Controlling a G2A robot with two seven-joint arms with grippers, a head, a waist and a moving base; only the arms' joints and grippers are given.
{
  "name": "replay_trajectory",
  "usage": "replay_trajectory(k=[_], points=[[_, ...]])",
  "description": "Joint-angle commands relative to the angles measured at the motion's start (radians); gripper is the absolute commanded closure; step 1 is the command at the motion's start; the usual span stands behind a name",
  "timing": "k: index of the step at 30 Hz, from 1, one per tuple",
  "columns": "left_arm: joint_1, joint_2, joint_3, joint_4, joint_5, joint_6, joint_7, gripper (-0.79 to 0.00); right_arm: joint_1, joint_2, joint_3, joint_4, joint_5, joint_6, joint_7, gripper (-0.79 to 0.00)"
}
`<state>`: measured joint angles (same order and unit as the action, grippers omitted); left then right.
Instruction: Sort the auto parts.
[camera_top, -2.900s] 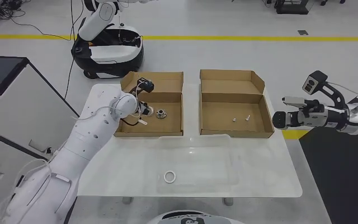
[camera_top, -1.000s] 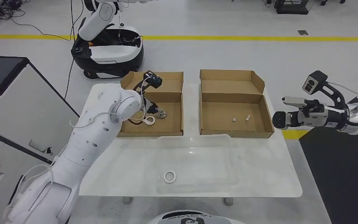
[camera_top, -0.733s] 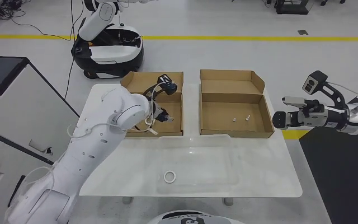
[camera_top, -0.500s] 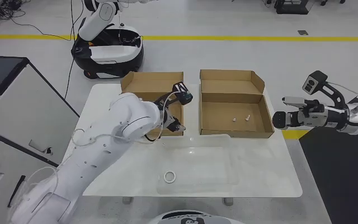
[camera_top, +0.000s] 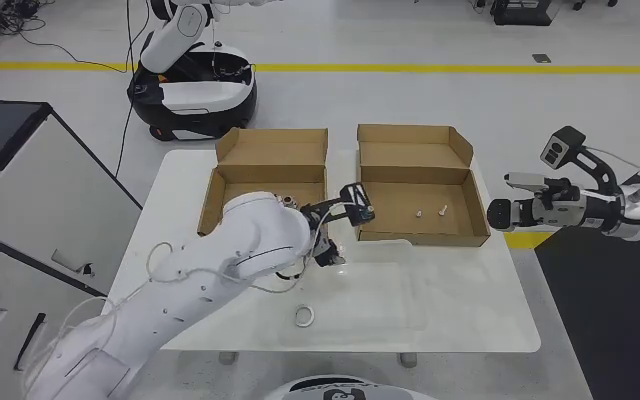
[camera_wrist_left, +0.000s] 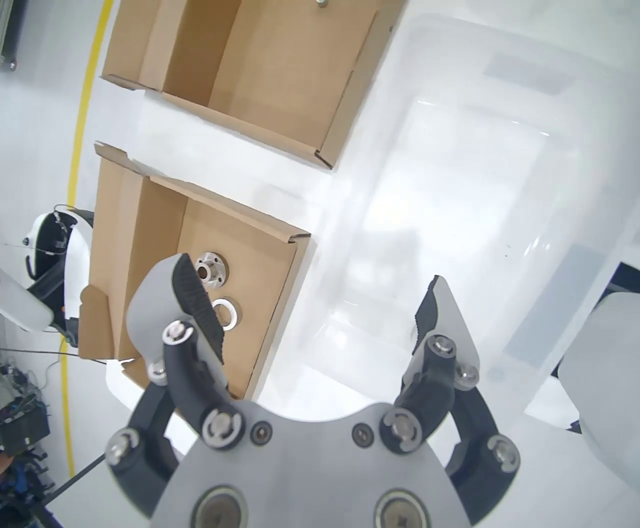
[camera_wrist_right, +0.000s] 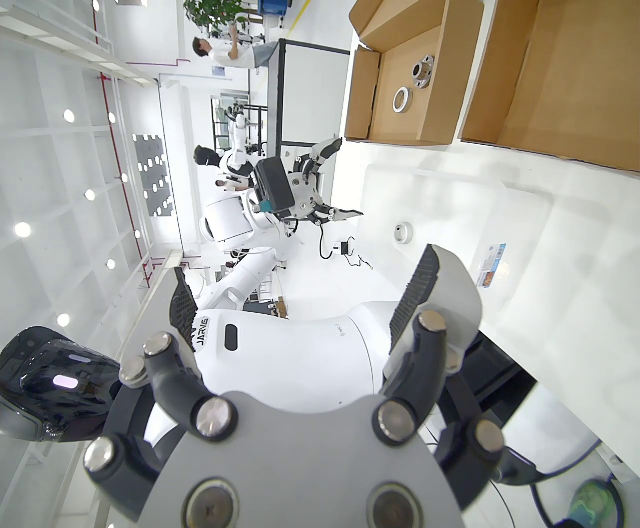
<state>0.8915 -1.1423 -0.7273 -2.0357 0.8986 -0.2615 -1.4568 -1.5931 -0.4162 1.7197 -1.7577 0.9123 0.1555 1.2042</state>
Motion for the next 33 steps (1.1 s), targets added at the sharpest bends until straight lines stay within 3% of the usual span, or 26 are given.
replay_trajectory(k=[1,8,14,33], points=[[0.0,0.0,0.006,-0.01,-0.012,-0.015,-0.021,-0.785,0.0,0.0,0.0,0.0,0.0,0.0,0.0,-0.785],[0.011,0.005,0.033,-0.024,-0.045,-0.033,-0.068,-0.785,0.0,0.0,0.0,0.0,0.0,0.0,0.0,-0.785],[0.021,0.026,0.085,-0.02,-0.051,-0.023,-0.078,-0.785,0.0,0.0,0.0,0.0,0.0,0.0,0.0,-0.785],[-0.08,0.111,0.265,0.023,-0.192,-0.023,-0.079,-0.785,0.0,0.0,0.0,0.0,0.0,0.0,0.0,-0.785]])
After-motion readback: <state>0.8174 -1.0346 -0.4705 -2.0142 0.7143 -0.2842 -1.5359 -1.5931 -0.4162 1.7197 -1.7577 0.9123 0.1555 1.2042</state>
